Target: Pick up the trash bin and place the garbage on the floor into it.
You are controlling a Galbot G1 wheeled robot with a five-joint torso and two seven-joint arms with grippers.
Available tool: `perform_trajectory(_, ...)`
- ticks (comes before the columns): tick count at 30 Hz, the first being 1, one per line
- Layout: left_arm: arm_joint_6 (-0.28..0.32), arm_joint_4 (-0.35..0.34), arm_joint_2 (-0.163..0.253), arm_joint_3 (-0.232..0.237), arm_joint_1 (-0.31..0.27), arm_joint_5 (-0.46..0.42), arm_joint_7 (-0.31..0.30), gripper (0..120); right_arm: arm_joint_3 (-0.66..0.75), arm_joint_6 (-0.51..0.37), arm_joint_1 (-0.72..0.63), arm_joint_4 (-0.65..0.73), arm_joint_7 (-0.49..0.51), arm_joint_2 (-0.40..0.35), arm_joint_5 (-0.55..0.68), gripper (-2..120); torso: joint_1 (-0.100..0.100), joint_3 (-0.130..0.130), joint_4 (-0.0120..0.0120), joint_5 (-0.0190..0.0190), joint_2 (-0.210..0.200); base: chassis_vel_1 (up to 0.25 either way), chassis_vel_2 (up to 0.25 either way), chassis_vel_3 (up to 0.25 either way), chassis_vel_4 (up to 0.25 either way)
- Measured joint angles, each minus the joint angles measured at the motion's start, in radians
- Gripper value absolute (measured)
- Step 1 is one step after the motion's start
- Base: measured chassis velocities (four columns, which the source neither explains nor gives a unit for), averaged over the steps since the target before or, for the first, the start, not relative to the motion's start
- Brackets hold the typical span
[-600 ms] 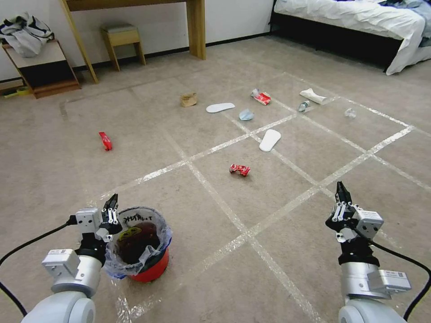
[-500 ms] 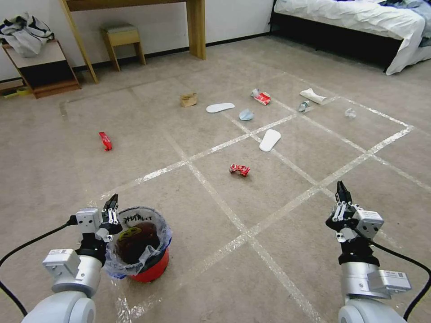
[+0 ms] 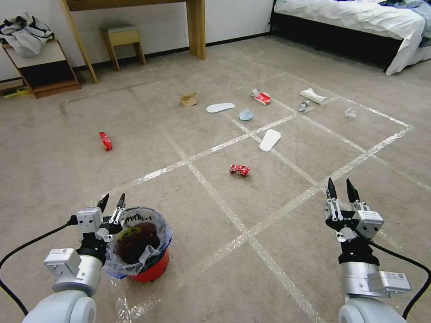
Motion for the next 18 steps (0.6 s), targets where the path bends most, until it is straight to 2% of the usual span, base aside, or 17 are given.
perform_trajectory(1, 0.0, 0.0, 0.0, 0.0, 0.0, 0.0, 0.0, 69, 0.001, 0.0, 0.0, 0.0, 0.0, -0.002, 0.001, 64, 0.0, 0.0, 0.0, 0.0, 0.0, 0.0, 0.0, 0.0, 0.0)
perform_trajectory(2, 0.0, 0.0, 0.0, 0.0, 0.0, 0.0, 0.0, 69, 0.001, 0.0, 0.0, 0.0, 0.0, -0.002, 0.001, 64, 0.0, 0.0, 0.0, 0.0, 0.0, 0.0, 0.0, 0.0, 0.0)
perform_trajectory(4, 0.0, 0.001, 0.0, 0.0, 0.0, 0.0, 0.0, 78, 0.003, 0.0, 0.0, -0.001, 0.0, -0.005, 0.003, 74, 0.0, 0.0, 0.0, 0.0, 0.0, 0.0, 0.0, 0.0, 0.0)
perform_trajectory(5, 0.0, 0.001, 0.0, 0.0, 0.0, 0.0, 0.0, 78, 0.003, 0.0, 0.0, -0.001, 0.0, -0.005, 0.003, 74, 0.0, 0.0, 0.0, 0.0, 0.0, 0.0, 0.0, 0.0, 0.0)
perform_trajectory(7, -0.001, 0.002, -0.001, 0.0, 0.0, 0.0, 0.0, 90, 0.005, 0.0, 0.0, -0.001, 0.0, -0.008, 0.003, 85, 0.0, 0.0, 0.0, 0.0, 0.0, 0.0, 0.0, 0.0, 0.0)
perform_trajectory(8, -0.001, 0.002, -0.001, 0.0, 0.0, 0.0, 0.0, 90, 0.005, 0.0, 0.0, -0.001, 0.0, -0.008, 0.003, 85, 0.0, 0.0, 0.0, 0.0, 0.0, 0.0, 0.0, 0.0, 0.0)
perform_trajectory(10, -0.001, 0.003, -0.002, 0.0, 0.0, 0.0, 0.001, 98, 0.005, 0.0, 0.0, -0.001, 0.0, -0.009, 0.004, 93, 0.0, 0.0, 0.0, 0.0, 0.0, 0.0, 0.0, 0.0, 0.0)
perform_trajectory(13, -0.001, 0.008, -0.002, 0.0, 0.0, -0.001, 0.002, 100, 0.006, 0.0, 0.0, -0.001, 0.002, -0.014, 0.005, 99, 0.0, 0.0, 0.0, 0.0, 0.0, 0.0, 0.0, 0.0, 0.0)
perform_trajectory(18, 0.007, 0.03, 0.004, 0.001, 0.0, -0.041, 0.011, 100, 0.023, -0.005, 0.008, -0.007, 0.014, -0.043, 0.014, 100, 0.0, 0.0, 0.0, 0.0001, 0.0, 0.0, 0.0, 0.0, 0.0)
